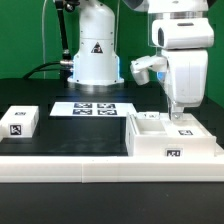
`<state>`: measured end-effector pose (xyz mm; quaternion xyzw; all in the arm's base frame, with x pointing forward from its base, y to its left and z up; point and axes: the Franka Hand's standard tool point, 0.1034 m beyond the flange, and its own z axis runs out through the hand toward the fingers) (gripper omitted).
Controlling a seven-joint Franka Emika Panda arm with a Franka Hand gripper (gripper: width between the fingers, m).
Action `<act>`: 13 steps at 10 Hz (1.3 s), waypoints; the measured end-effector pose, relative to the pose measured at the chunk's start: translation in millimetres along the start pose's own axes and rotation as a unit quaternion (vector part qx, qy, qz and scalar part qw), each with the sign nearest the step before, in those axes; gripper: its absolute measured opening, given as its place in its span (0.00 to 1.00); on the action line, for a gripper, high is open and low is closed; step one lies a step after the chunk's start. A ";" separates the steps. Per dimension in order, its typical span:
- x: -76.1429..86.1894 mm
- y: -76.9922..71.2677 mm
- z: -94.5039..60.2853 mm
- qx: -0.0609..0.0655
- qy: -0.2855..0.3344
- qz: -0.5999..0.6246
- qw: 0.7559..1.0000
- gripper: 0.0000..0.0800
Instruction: Assemble cabinet
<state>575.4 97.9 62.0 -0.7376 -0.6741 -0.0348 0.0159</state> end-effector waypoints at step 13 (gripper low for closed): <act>-1.3 -48.0 -32.2 0.002 -0.015 -0.002 1.000 1.00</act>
Offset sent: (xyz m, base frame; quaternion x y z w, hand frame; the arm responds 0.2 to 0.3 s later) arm 0.0000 0.0000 0.0000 0.0000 0.0000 0.0000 1.0000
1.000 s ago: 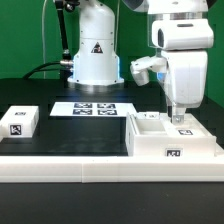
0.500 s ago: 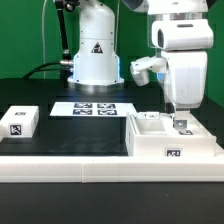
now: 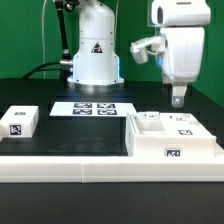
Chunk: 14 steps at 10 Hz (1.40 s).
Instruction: Assemble cabinet
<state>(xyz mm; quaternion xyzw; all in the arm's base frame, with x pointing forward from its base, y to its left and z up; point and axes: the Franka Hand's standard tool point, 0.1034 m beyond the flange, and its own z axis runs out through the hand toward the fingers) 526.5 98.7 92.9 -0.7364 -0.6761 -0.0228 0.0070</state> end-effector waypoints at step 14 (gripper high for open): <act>-7.6 -61.7 19.4 0.015 -0.003 -0.005 1.000 1.00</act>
Offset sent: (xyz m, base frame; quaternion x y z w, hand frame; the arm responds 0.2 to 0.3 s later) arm 0.0000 0.0000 0.0000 0.0000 0.0000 0.0000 1.0000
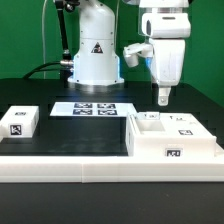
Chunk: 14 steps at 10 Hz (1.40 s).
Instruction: Assemble cabinet
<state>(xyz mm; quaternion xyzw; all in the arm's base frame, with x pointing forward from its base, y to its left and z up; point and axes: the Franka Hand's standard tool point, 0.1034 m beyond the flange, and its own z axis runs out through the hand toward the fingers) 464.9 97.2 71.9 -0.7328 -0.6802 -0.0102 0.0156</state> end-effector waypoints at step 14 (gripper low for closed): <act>-4.7 -37.4 49.3 0.012 0.018 0.008 1.000 1.00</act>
Offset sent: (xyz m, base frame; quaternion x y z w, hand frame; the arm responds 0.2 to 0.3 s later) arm -0.0302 0.0075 -0.0167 -0.0167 0.0413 -0.0001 0.9990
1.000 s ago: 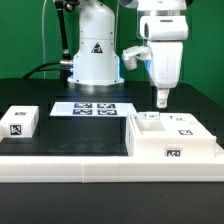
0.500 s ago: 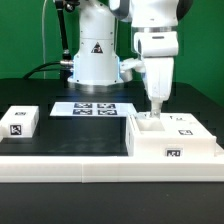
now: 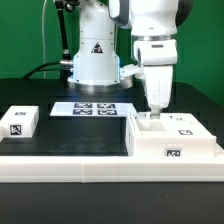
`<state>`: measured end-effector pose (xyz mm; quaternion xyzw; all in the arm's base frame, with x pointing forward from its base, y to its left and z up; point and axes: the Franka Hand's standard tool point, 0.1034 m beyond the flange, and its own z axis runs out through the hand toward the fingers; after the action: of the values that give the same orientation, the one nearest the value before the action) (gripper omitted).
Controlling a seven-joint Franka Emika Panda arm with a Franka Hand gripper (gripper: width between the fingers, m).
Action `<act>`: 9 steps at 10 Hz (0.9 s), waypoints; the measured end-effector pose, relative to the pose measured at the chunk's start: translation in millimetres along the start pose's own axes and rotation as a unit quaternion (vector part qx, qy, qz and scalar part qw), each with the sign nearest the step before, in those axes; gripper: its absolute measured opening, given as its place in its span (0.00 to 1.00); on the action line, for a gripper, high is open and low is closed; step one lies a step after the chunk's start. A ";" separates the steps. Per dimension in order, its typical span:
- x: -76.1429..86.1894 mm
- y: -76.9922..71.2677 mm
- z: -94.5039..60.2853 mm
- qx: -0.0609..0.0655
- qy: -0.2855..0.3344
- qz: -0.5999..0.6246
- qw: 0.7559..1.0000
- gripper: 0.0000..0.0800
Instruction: Assemble cabinet
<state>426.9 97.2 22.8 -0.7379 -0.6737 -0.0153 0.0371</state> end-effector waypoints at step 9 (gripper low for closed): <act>-1.2 -5.1 8.2 0.009 0.000 0.002 1.000 0.08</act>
Offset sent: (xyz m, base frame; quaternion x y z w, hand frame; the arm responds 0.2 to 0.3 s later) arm -0.0014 0.0007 -0.0026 -0.0011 0.0022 0.0009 1.0000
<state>421.4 97.0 14.7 -0.7388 -0.6724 -0.0096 0.0440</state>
